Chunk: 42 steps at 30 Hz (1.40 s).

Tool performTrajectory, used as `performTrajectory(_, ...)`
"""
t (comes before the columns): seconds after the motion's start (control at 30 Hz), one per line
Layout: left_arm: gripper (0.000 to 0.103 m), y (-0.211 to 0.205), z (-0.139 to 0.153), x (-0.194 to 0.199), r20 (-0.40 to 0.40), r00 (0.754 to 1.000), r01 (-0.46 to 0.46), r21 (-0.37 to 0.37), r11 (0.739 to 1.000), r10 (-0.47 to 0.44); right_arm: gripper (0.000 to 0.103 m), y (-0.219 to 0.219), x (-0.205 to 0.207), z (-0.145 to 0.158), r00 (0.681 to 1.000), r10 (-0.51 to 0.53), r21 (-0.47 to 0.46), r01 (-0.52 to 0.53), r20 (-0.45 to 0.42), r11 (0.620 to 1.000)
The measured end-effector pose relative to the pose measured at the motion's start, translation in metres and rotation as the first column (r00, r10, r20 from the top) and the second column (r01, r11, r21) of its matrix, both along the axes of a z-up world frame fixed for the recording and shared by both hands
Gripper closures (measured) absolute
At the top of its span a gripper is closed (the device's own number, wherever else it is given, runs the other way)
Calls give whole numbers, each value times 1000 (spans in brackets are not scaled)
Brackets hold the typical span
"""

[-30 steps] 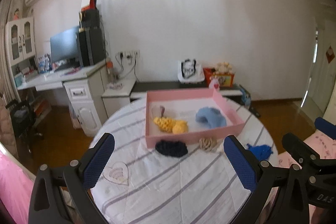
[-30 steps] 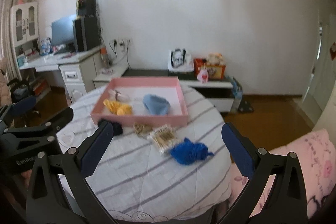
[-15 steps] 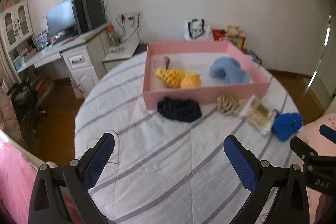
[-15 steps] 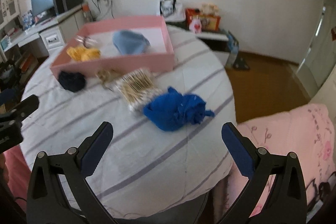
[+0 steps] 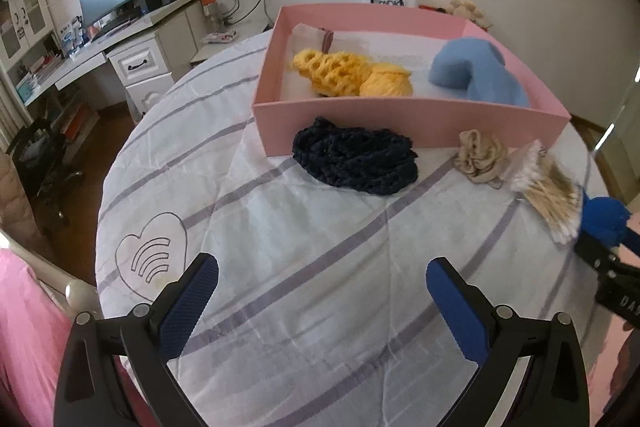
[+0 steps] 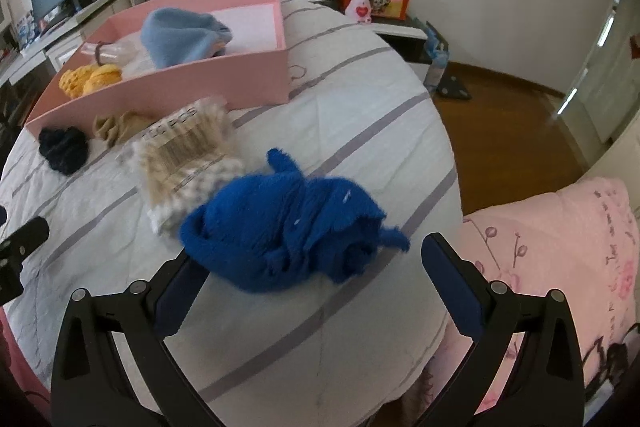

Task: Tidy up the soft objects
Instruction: 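Reach for and grasp the blue knitted toy with the right gripper, then grasp the dark navy knitted item with the left gripper while the right gripper lifts the blue toy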

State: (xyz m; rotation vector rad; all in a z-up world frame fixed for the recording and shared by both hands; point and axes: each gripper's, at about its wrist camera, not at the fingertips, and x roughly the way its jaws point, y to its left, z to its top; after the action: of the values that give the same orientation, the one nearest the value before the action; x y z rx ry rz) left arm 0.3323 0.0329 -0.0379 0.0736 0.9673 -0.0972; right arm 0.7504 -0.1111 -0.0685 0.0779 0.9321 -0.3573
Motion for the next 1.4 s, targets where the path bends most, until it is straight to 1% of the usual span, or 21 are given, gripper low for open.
performTrajectory(0.03, 0, -1, -3, 2, -3, 1000, 1, 1, 1000, -1, 10, -2, 1, 1, 1000, 1, 3, -1, 4, 1000)
performTrajectory(0.07, 0, -3, -6, 6, -6, 1000, 2, 2, 1000, -2, 19, -5, 2, 2, 1000, 3, 10, -3, 5, 1000)
performTrajectory(0.1, 0, -5, -8, 8, -11, 1000, 4, 3, 1000, -3, 30, -8, 1, 2, 1000, 10, 31, -10, 10, 999)
performTrajectory(0.13, 0, -6, -9, 9, -15, 1000, 6, 2, 1000, -6, 45, -9, 0, 3, 1000, 15, 50, -16, 17, 999)
performTrajectory(0.17, 0, -8, -11, 11, -20, 1000, 10, -1, 1000, -10, 50, -10, 0, 4, 999, 20, 73, -21, 25, 997)
performTrajectory(0.2, 0, -9, -12, 13, -26, 1000, 11, -6, 1000, -12, 51, -11, 0, 6, 999, 18, 77, -21, 29, 997)
performTrajectory(0.23, 0, -10, -12, 15, -29, 1000, 12, -11, 1000, -13, 54, -10, 0, 8, 999, 21, 54, -22, 34, 998)
performTrajectory(0.33, 0, -12, -12, 22, -29, 1000, 10, -17, 1000, -10, 55, -6, 1, 15, 999, 14, -30, -13, 43, 999)
performTrajectory(0.43, 0, -15, -13, 29, -26, 1000, 12, -12, 1000, -12, 55, -5, 3, 24, 998, -3, -62, 7, 66, 998)
performTrajectory(0.63, 0, -18, -13, 47, -14, 1000, -1, -18, 1000, 1, 55, -10, 14, 37, 995, -5, -35, 8, 105, 999)
performTrajectory(0.9, 0, -17, -21, 71, -41, 999, -6, -82, 997, 3, 54, -13, 43, 29, 997, 2, -40, 1, 72, 999)
performTrajectory(1.03, 0, -15, -22, 78, -42, 999, -2, -117, 993, -3, 54, -13, 55, 22, 998, 17, -38, -15, 53, 999)
performTrajectory(1.07, 2, -14, -22, 78, -39, 999, -4, -122, 993, 0, 54, -13, 57, 20, 999, 20, -44, -18, 48, 999)
performTrajectory(1.13, 9, -13, -22, 80, -32, 999, -8, -131, 991, 4, 53, -11, 60, 16, 999, 28, -53, -26, 39, 998)
performTrajectory(1.2, 27, -12, -24, 81, -37, 999, -22, -125, 992, 17, 53, -11, 63, 13, 999, 35, -47, -34, 34, 998)
performTrajectory(1.23, 30, -11, -25, 81, -35, 999, -32, -115, 993, 28, 53, -11, 63, 12, 999, 37, -42, -36, 33, 998)
performTrajectory(1.27, 37, -11, -25, 80, -26, 999, -39, -98, 994, 37, 53, -11, 64, 12, 999, 37, -39, -36, 34, 999)
performTrajectory(1.3, 49, -13, -25, 81, -18, 999, -40, -85, 996, 38, 53, -12, 64, 12, 999, 37, -38, -36, 34, 999)
performTrajectory(1.33, 54, -14, -25, 81, -16, 999, -36, -82, 996, 35, 53, -13, 64, 12, 999, 37, -36, -35, 35, 999)
performTrajectory(1.37, 64, -13, -24, 80, -17, 999, -31, -85, 996, 30, 53, -14, 64, 11, 999, 36, -33, -35, 37, 999)
performTrajectory(1.4, 70, -13, -24, 79, -21, 999, -28, -88, 996, 27, 53, -15, 63, 11, 999, 33, -28, -32, 38, 999)
